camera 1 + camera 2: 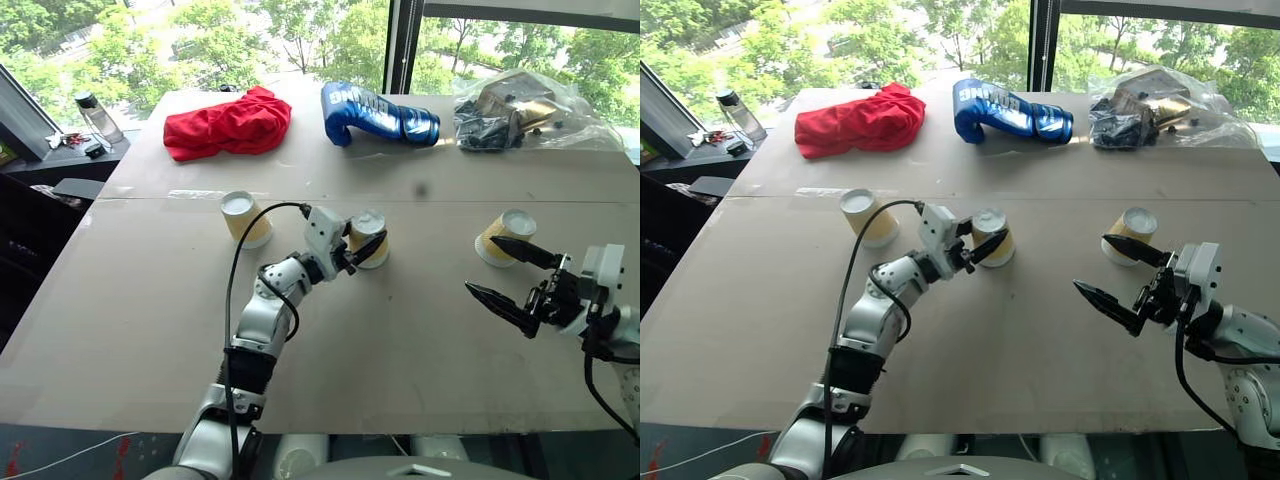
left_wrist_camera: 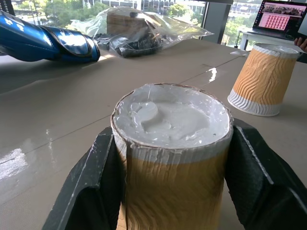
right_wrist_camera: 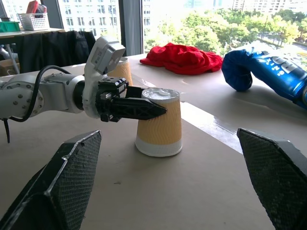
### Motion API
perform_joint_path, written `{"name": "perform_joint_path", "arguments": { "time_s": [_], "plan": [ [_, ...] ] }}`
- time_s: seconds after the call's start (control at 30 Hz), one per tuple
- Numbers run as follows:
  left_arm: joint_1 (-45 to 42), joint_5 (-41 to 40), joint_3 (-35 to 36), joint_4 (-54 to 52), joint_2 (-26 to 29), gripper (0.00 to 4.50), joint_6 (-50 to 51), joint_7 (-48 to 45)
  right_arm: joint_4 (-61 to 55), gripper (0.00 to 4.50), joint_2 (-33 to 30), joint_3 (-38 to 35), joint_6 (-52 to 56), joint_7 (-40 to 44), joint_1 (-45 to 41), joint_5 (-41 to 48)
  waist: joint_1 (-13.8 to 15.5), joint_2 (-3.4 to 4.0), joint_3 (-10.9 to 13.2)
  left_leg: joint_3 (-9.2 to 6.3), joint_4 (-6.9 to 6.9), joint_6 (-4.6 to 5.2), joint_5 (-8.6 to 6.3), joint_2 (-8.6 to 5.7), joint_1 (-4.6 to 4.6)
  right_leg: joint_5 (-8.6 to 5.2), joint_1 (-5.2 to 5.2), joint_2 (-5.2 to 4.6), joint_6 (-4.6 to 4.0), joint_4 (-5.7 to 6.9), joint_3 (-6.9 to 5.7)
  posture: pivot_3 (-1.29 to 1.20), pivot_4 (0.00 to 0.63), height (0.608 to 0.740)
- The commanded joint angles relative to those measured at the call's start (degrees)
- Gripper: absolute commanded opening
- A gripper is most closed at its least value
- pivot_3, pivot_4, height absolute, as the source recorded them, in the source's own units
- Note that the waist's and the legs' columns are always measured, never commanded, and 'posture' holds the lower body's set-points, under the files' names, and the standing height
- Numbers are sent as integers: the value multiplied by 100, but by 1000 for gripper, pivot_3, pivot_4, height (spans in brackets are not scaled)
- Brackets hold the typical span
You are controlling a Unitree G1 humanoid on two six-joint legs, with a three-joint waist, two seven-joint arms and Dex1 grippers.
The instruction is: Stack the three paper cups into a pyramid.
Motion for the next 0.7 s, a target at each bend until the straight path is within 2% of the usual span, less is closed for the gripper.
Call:
{"name": "perform_joint_path", "arguments": {
  "time_s": [0.03,0.17,0.37,0.5,0.7],
  "plan": [
    [-93,-77,57,-44,-40,4473,-3,-72,-130,4500,34,-129,-138,-65,9,-17,0,0,0,0,0,0,0,0,0,0,0,0,0,0,0,0,150,740],
    [-66,-114,140,-298,-13,4473,3,-49,-143,4500,92,-184,-211,-130,57,-26,-1,-1,1,0,1,0,0,1,-1,0,0,0,0,0,0,0,150,740],
    [-49,-518,244,-1405,203,4473,477,-158,263,4500,338,-462,-579,-709,-317,-309,-8,-1,3,0,5,-1,1,5,-13,0,-9,-2,0,2,1,0,150,740],
    [-189,-662,213,-1931,475,4473,893,-253,568,4500,375,-543,-553,-1269,-523,-701,-4,0,3,-4,6,-2,1,3,-15,0,-10,-1,0,2,-2,0,150,740],
    [-457,-1283,-10,-2765,1169,4473,2122,-922,1081,4500,419,-467,-404,-1962,-760,-1218,-3,2,4,-4,8,-20,12,3,-37,0,-36,-1,0,10,-2,0,150,740]
  ]
}}
